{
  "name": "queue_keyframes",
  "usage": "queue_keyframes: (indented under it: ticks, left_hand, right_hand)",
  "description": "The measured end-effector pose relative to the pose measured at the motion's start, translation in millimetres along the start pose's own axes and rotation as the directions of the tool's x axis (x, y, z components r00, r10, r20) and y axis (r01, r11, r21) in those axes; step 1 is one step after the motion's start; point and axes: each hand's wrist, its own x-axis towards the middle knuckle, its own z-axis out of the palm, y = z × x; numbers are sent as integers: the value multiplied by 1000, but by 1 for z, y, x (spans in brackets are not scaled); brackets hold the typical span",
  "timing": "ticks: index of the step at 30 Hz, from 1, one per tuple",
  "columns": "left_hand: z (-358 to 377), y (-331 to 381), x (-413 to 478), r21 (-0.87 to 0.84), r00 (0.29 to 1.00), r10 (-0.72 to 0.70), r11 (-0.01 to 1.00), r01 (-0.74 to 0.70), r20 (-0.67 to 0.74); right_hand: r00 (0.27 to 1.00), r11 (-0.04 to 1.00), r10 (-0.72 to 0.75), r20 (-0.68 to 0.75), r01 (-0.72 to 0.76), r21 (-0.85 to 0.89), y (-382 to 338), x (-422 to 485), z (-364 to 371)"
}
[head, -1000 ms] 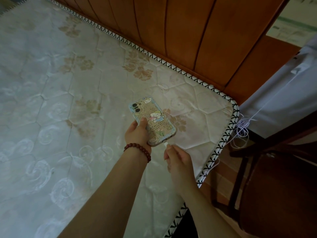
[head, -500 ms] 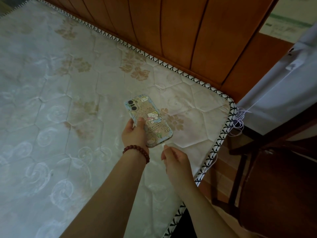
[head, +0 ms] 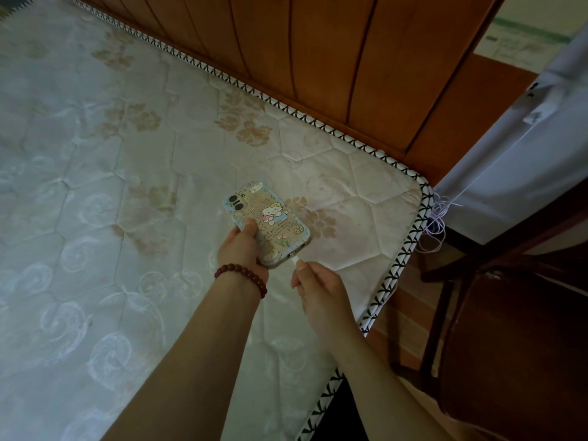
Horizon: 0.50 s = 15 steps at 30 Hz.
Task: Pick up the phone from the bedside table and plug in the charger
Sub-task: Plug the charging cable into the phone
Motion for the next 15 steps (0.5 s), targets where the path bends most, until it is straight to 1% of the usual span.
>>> queue_keyframes:
  ticks: [2,8,12,15]
  left_hand:
    - [1,-2,0,13,999,20,1000,-19,-27]
    - [3,-9,-4,62,985,151,987,-146,-84]
    - [8,-16,-6,89,979,190,979,-184,-71]
    - [15,-19,-9,111,981,190,976,-187,-22]
  right_hand:
    - [999,999,30,-12,-30,11,1,0,0]
    - [994,994,107,-28,-107,12,0,3,2]
    - [986,982,165,-38,-160,101,3,8,0]
    - [985,972,168,-40,-159,171,9,5,-3]
